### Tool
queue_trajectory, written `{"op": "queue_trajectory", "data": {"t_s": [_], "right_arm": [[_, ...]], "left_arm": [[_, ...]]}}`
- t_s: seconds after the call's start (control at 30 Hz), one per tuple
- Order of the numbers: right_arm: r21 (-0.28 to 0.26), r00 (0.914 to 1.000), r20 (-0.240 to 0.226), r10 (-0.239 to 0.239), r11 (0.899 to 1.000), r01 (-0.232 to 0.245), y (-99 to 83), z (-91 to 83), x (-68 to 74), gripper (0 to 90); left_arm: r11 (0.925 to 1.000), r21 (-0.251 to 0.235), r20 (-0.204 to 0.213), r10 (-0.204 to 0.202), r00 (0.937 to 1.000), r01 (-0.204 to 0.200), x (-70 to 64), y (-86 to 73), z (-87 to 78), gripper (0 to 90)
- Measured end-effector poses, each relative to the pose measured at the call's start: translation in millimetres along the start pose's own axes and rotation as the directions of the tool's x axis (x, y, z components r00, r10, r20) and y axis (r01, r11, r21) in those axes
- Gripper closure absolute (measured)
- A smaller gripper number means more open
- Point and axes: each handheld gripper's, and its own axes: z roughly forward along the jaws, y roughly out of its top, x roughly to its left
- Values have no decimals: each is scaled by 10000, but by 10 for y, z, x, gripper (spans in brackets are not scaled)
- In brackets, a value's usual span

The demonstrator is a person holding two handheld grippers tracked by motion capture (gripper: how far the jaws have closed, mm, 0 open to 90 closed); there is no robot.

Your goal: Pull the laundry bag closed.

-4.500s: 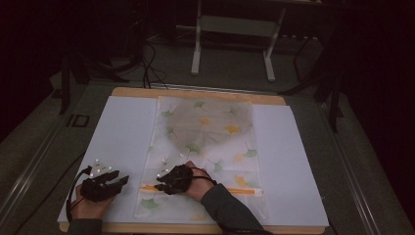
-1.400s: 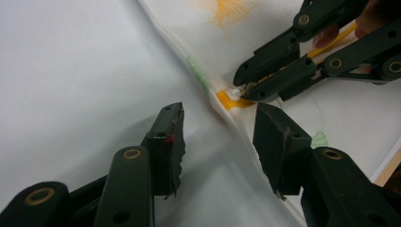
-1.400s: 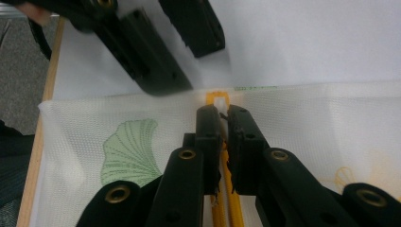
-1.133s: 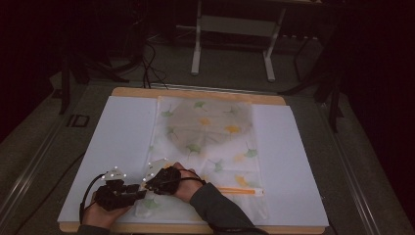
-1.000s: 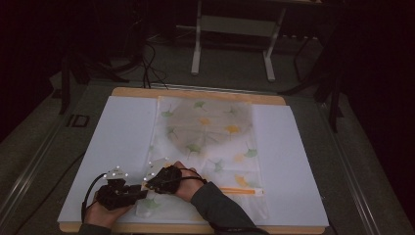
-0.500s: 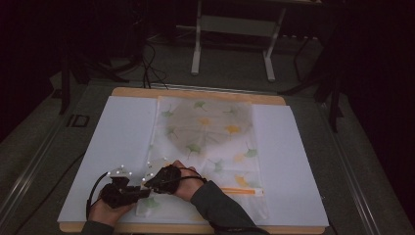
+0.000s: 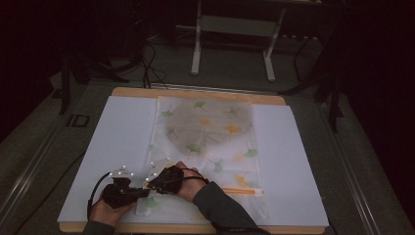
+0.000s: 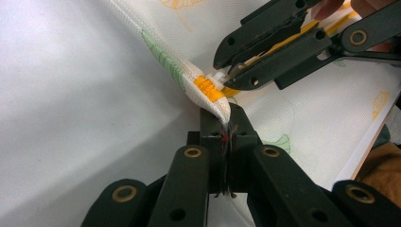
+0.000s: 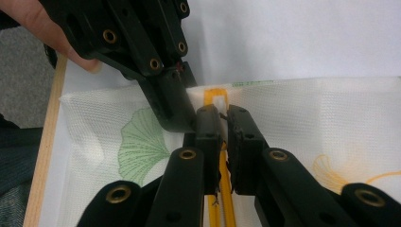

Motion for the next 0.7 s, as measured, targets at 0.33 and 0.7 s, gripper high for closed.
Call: {"op": "queue_trajectory", "data": {"t_s": [0.33,0.7], "right_arm": [[59,9998,-115,132,9999,-131,-47,25,-24,845],[361,9998,-163,87,9993,-81,-97,95,-11,845]], "left_arm": [[10000,-22,43,32,10000,-32,6,-3,-6,884],[10000,-65,76,70,9999,-70,14,-14,-38,884]]}}
